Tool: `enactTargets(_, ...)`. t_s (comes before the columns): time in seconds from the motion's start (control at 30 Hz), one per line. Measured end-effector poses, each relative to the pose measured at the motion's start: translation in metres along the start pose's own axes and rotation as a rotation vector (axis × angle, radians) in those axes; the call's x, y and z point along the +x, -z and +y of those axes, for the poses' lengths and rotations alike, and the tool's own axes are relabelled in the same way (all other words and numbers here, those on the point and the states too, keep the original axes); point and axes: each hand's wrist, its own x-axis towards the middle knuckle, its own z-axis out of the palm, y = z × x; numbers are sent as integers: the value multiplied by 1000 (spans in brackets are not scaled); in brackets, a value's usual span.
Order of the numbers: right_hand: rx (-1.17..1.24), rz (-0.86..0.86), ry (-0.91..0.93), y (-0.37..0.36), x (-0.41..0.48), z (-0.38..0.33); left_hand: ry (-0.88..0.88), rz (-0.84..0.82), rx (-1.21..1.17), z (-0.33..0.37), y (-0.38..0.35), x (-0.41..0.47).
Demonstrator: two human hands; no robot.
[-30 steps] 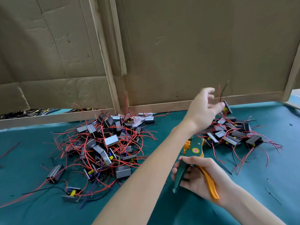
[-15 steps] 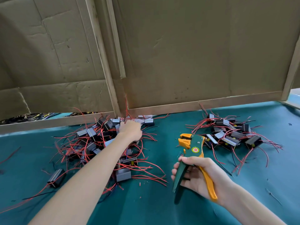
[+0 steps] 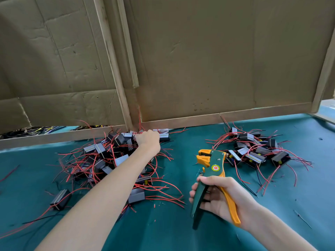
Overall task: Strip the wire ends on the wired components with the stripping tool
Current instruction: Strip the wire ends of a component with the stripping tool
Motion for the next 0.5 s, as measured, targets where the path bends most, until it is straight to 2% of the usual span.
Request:
enactTargets(0.13, 0, -3, -2, 0, 0, 0, 62, -62, 18, -1, 5, 6)
enactTargets(0.33, 3, -2, -11, 0, 1, -1, 23, 80, -115, -6, 12, 3)
enactTargets(0.4, 0, -4, -10, 0, 1, -1, 25, 202, -256, -15, 20, 3)
enactTargets(0.5, -9, -6, -6, 0, -1, -1, 7, 368, -622, -29, 36, 1)
